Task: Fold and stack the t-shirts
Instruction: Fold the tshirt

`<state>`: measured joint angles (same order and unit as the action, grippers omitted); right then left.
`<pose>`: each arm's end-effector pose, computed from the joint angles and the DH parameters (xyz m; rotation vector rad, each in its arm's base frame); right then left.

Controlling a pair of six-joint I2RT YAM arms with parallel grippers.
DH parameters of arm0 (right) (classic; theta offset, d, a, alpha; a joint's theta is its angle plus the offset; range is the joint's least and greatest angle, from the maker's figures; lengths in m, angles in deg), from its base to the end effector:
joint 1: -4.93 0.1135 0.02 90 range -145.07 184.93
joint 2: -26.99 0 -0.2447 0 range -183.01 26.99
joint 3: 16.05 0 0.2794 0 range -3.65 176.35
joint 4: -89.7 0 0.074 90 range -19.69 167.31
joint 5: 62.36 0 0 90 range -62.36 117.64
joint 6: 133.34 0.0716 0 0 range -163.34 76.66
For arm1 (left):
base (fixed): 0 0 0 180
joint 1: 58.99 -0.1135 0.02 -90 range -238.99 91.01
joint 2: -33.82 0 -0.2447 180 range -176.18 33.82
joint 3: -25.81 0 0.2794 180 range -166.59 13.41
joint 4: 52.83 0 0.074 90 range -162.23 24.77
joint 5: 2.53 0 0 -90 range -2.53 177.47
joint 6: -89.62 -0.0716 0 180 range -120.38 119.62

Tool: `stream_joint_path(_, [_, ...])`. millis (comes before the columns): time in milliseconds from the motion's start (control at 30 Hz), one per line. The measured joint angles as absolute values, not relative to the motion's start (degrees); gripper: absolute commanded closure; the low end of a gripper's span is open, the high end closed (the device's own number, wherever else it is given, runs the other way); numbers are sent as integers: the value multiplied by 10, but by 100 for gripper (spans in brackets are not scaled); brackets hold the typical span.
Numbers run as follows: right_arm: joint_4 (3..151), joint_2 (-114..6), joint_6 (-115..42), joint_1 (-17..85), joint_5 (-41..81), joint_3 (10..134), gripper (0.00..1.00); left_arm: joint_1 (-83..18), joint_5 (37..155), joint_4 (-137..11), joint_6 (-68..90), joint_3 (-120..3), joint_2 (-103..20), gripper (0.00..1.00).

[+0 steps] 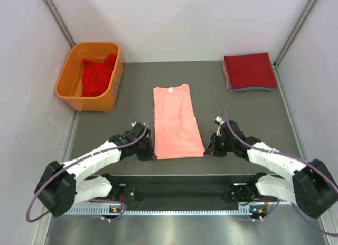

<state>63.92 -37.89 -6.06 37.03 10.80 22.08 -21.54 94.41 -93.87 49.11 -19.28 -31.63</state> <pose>0.2027 0.1517 0.0962 -0.0131 2.6471 0.8321 0.1930 -0.1587 0.1115 -0.2503 2.7858 -0.6135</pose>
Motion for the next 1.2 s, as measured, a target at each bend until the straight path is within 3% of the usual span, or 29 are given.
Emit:
stream_joint_path(400, [475,-150,-47,375,160,220,100,-51,846,-1068,561,-288,-211,100])
stream_joint_path(567, [422,-122,-48,376,177,254,100,-5,803,-1117,578,-343,-223,100])
stream_joint_path(800, [404,-215,-89,376,217,360,100,-31,752,-1144,561,-414,-290,100])
stream_joint_path(1033, [415,-385,-152,368,223,491,100,-168,787,-1135,488,-454,-367,100])
stream_joint_path(1200, [426,-522,-191,333,205,602,100,-249,806,-1130,420,-547,-450,100])
